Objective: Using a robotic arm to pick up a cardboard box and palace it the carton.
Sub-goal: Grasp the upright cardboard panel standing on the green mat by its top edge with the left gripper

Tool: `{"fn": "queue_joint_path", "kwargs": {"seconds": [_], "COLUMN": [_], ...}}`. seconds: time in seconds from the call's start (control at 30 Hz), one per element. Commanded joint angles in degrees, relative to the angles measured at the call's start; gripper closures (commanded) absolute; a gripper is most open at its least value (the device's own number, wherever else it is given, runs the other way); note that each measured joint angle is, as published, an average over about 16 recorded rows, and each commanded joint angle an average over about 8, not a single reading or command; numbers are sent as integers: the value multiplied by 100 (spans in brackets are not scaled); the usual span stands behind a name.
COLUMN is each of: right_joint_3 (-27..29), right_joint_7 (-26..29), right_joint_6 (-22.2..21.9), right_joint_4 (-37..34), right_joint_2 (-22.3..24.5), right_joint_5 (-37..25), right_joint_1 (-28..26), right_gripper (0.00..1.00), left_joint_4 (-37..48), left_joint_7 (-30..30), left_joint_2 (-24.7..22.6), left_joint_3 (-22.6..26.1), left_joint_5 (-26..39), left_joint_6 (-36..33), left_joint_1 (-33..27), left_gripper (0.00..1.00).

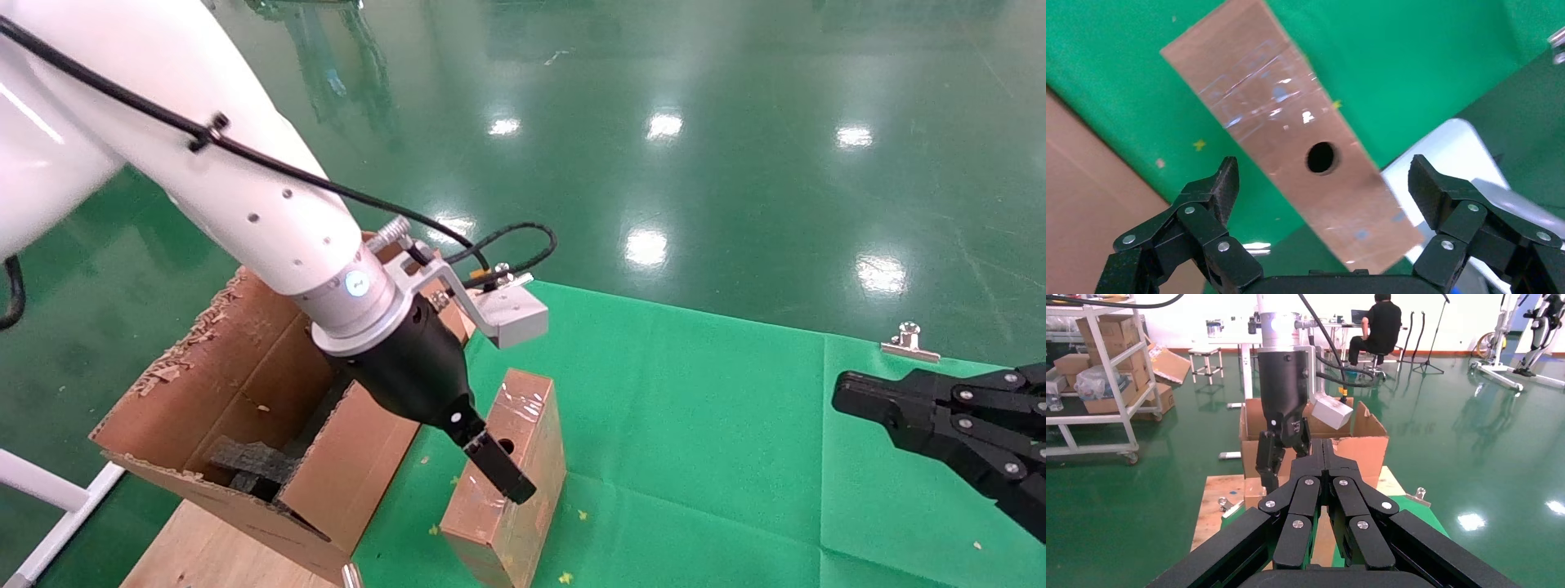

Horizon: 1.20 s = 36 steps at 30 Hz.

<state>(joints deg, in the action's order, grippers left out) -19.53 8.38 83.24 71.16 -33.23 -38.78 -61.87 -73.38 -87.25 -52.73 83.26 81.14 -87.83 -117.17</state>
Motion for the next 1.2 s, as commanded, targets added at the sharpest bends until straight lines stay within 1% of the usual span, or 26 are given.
{"fn": "queue_joint_path", "kwargs": {"seconds": [0.03,0.17,0.2,0.33,0.37,0.4,0.43,0.47,0.6,0.63,0.67,1.2], "right_joint_3": [0,0,0,0,0,1,1,1,1,1,1,1], "right_joint_7": [0,0,0,0,0,-1,-1,-1,-1,-1,-1,-1], "right_joint_6": [0,0,0,-1,-1,-1,-1,-2,-2,-2,-2,-2], "right_joint_4": [0,0,0,-1,-1,-1,-2,-2,-2,-2,-2,-2], "right_joint_2": [0,0,0,0,0,0,0,0,0,0,0,0], "right_joint_5": [0,0,0,1,1,1,2,2,2,2,2,2], "right_joint_1": [0,0,0,1,1,1,1,2,2,2,2,2], "right_gripper": [100,100,96,47,34,22,9,0,0,0,0,0], "left_joint_4": [-18,-9,-3,33,38,41,45,49,48,47,46,35], "left_joint_7": [-21,-23,-18,34,42,46,51,57,51,49,48,32], "left_joint_2": [-32,-33,-32,-37,-39,-41,-44,-46,-43,-42,-41,-34], "left_joint_3": [59,74,72,86,91,95,99,103,93,91,89,73], "left_joint_5": [77,85,77,63,67,69,72,75,73,73,72,62], "left_joint_6": [55,169,188,236,239,242,244,247,244,243,243,233], "left_joint_1": [30,125,143,181,182,183,184,185,185,185,185,185], "left_gripper": [0,0,0,0,5,14,27,39,89,97,100,100]}}
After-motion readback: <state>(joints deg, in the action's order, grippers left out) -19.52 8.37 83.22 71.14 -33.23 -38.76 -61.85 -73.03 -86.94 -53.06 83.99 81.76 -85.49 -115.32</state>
